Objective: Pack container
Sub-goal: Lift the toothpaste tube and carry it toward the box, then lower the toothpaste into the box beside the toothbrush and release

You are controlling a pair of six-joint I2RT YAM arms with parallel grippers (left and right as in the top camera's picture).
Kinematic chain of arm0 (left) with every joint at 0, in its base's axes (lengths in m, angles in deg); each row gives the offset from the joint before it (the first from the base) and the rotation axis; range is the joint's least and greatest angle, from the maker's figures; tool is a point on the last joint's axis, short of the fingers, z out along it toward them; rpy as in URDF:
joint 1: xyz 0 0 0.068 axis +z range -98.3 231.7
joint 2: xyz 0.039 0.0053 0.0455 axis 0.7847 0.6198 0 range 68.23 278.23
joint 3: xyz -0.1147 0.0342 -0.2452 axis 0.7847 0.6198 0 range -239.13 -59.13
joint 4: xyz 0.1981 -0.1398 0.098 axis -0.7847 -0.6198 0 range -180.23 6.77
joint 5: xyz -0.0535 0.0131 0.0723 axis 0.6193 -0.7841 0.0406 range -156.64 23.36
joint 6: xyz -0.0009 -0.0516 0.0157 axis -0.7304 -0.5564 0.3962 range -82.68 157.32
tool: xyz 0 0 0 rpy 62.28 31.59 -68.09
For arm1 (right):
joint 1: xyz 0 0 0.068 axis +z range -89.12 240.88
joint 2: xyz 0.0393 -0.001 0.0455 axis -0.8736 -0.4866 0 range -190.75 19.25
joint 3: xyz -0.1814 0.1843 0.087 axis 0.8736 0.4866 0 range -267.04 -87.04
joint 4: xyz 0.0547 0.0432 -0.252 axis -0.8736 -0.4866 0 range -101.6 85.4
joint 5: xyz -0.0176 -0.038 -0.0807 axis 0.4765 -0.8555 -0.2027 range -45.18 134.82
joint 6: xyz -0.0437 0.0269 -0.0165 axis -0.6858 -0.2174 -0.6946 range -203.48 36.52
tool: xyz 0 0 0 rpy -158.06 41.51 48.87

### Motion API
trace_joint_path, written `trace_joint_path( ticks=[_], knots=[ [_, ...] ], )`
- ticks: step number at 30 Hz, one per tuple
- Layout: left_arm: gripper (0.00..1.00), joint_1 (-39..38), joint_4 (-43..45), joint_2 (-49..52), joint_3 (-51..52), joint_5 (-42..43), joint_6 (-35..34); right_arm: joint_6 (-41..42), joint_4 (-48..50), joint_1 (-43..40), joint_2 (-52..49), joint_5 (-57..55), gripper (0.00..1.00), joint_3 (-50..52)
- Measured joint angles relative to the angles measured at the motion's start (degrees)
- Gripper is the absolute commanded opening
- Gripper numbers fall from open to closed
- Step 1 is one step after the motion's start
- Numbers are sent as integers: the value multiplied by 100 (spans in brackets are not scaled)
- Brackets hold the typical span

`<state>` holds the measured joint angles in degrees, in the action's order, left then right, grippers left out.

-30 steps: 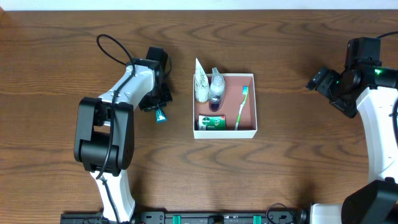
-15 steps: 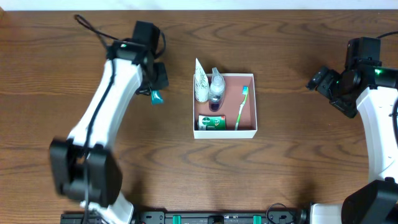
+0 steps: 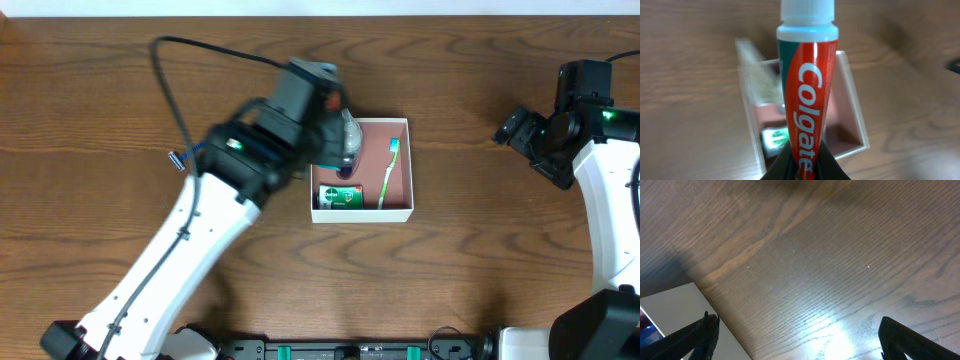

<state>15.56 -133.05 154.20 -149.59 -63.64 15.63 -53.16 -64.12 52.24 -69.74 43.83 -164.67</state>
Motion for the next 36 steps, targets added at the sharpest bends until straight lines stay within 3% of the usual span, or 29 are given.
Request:
trace_joint_path(
  ticks=[6,14,23,29,36],
  knots=[
    [11,-798,374,358,0,-461,-352,0,0,0,0,0,99,0],
    [11,-1292,802,1394,0,-691,-713,0,-2,0,0,0,99,0],
    [11,-1342,960,2201,0,-752,-850,0,0,0,0,0,99,0],
    [25,-1340,1012,2260,0,-774,-846,0,-2,0,0,0,99,0],
    [26,-1342,1025,2260,0,-776,-870,0,0,0,0,0,99,0]
  ],
)
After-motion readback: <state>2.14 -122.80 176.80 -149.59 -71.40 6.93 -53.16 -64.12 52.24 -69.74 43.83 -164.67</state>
